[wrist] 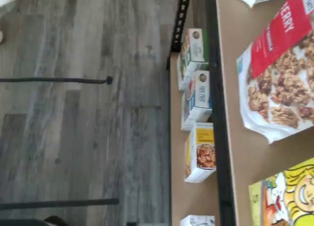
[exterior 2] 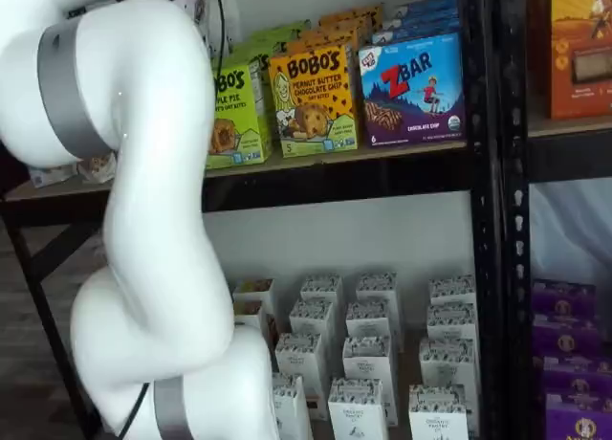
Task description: Pick the green box on the top shelf, the fourth from the left
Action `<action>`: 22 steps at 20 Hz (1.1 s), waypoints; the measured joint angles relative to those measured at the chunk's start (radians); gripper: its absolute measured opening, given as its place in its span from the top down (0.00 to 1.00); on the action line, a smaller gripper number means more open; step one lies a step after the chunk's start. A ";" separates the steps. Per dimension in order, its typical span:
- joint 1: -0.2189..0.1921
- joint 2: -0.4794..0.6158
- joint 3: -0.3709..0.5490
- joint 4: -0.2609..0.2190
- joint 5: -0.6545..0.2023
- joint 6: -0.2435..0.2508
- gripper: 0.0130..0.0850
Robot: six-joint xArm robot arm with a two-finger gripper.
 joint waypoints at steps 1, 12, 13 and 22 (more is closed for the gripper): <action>0.000 -0.004 0.008 0.002 -0.015 -0.001 0.00; -0.010 0.032 -0.012 0.017 -0.086 -0.014 0.00; -0.011 0.044 -0.025 0.020 -0.086 -0.015 0.00; -0.022 0.117 -0.093 0.018 -0.089 -0.026 0.00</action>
